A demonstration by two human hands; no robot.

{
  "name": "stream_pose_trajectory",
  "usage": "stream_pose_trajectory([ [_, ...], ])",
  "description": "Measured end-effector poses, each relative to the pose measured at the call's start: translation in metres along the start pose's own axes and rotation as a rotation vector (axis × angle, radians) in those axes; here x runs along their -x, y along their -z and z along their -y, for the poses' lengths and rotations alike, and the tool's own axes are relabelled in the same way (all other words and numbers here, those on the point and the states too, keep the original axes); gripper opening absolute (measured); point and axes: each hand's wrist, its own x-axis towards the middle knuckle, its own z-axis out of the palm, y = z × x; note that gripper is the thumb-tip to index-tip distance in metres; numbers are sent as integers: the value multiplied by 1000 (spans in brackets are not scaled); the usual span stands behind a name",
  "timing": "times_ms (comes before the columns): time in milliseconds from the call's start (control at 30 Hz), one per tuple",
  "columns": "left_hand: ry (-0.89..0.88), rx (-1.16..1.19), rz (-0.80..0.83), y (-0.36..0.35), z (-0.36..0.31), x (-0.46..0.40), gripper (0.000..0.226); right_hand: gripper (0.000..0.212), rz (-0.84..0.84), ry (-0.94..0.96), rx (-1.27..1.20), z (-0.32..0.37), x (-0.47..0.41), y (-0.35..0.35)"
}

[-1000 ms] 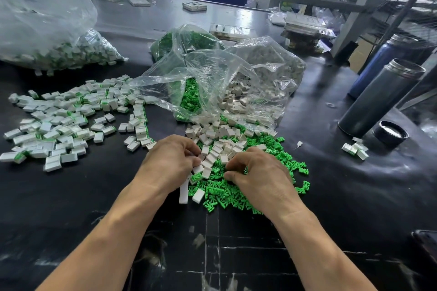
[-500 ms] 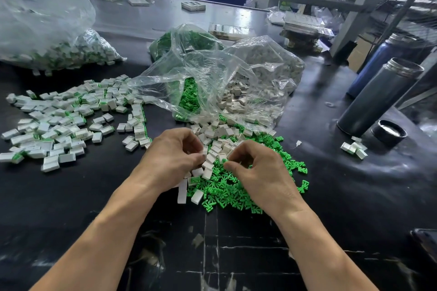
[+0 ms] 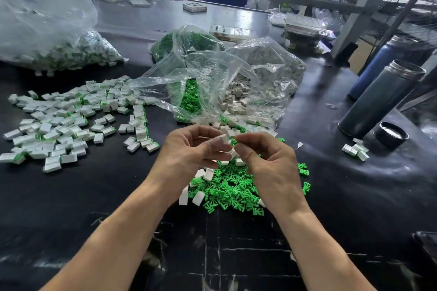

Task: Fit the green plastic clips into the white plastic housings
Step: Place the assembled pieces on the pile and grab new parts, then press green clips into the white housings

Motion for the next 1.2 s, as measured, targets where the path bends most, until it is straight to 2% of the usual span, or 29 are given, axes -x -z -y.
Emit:
stream_pose_trajectory([
  [200, 45, -33, 41, -2, 2, 0, 25, 19, -38, 42, -12, 1, 1, -2],
  [500, 34, -103, 60, -3, 5, -1, 11, 16, -12, 81, 95, 1, 2, -3],
  [800, -68, -345, 8, 0, 10, -2, 5, 18, 61, 121, 298, 0, 0, 4],
  [867, -70, -328, 13, 0, 10, -2, 5, 17, 67, 92, 275, 0, 0, 4],
  [1033, -71, -268, 30, 0, 10, -3, 5, 17, 51, -77, 24, 2, -1, 2],
  [1200, -95, -269, 30, -1, 10, -2, 7, 26, 67, -61, 80, 3, 1, 2],
])
